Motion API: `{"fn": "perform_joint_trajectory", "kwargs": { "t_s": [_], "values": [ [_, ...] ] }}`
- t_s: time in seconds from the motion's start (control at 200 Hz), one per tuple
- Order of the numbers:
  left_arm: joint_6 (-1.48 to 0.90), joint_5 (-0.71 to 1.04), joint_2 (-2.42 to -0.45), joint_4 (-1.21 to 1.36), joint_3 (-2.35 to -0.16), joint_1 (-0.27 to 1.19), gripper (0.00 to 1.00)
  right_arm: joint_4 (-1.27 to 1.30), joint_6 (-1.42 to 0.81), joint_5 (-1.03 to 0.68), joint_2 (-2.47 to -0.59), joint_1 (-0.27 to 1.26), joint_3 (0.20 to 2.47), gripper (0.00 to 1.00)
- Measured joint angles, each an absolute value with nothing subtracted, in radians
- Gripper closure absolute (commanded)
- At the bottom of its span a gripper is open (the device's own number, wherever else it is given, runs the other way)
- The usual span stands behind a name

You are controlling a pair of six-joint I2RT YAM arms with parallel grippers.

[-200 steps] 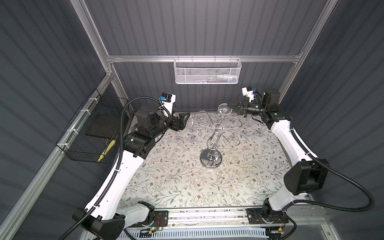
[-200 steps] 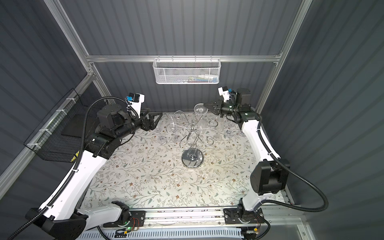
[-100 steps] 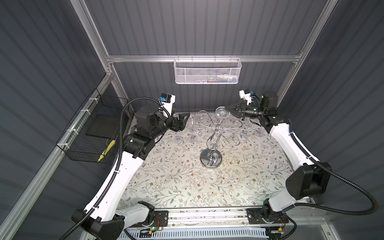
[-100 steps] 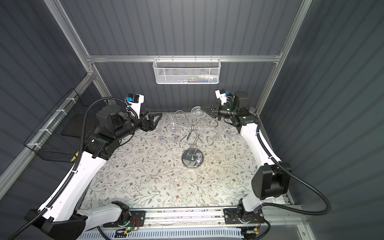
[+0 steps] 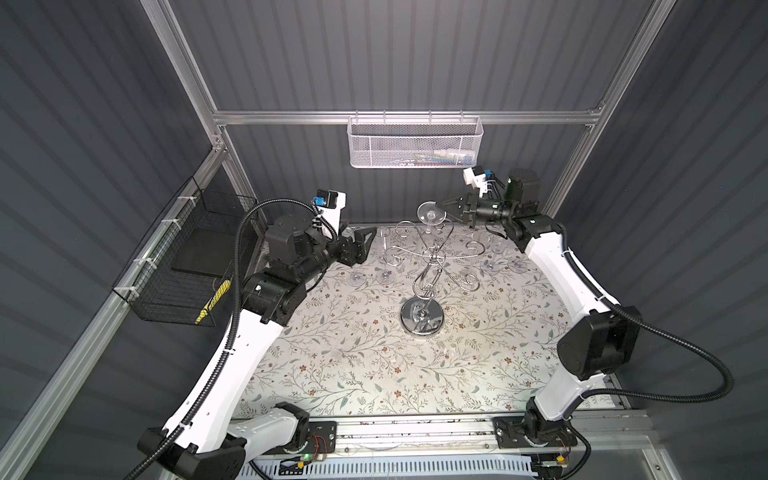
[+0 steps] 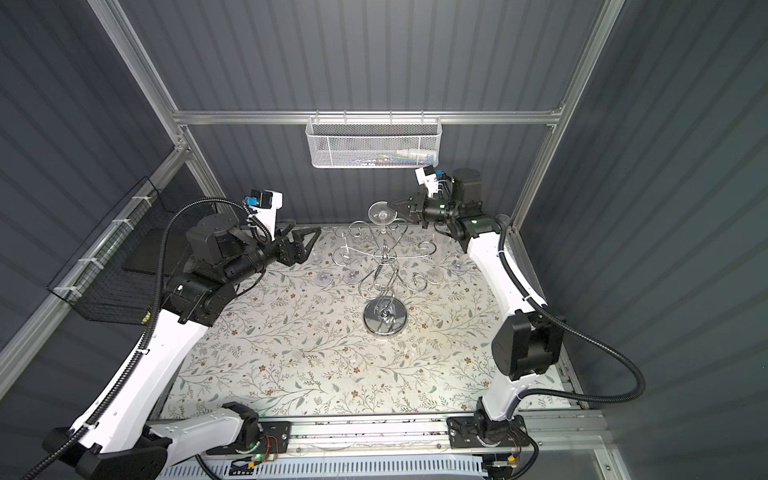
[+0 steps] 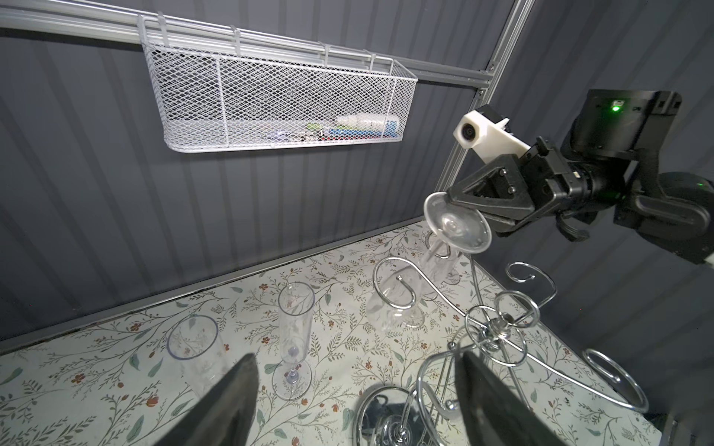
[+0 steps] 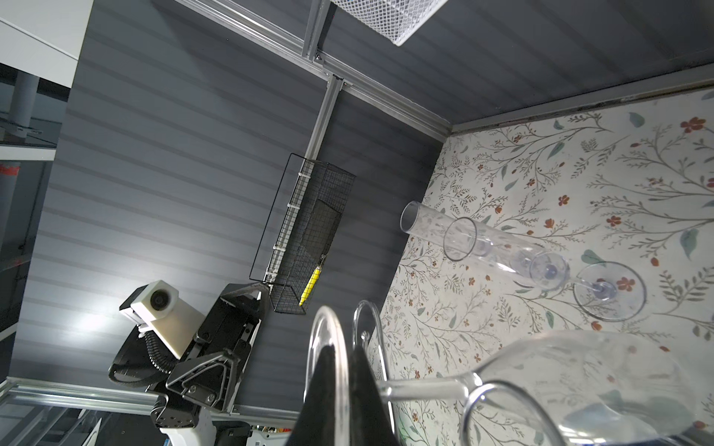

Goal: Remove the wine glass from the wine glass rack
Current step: 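Lift the flute off the rack and swing it toward the left gripper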

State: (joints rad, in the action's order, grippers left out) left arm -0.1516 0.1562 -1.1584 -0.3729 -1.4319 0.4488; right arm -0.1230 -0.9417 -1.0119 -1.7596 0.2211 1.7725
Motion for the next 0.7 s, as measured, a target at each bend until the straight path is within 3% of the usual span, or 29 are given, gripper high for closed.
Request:
{"fn": "perform_joint_trajectory", "kwargs": {
  "t_s": [0.39,0.7],
  "values": [
    [-0.441,0.217,-1.077,-0.244,-1.347,0.449,0.2,-0.033,-0.918,-0.956,-1.829,0.217,1.949,1.0],
    [-0.775,0.34,-1.057,-0.029,-1.254,0.449,0.19,0.227,-0.844,-0.908,-1.7,0.217,1.793,1.0]
  ]
}}
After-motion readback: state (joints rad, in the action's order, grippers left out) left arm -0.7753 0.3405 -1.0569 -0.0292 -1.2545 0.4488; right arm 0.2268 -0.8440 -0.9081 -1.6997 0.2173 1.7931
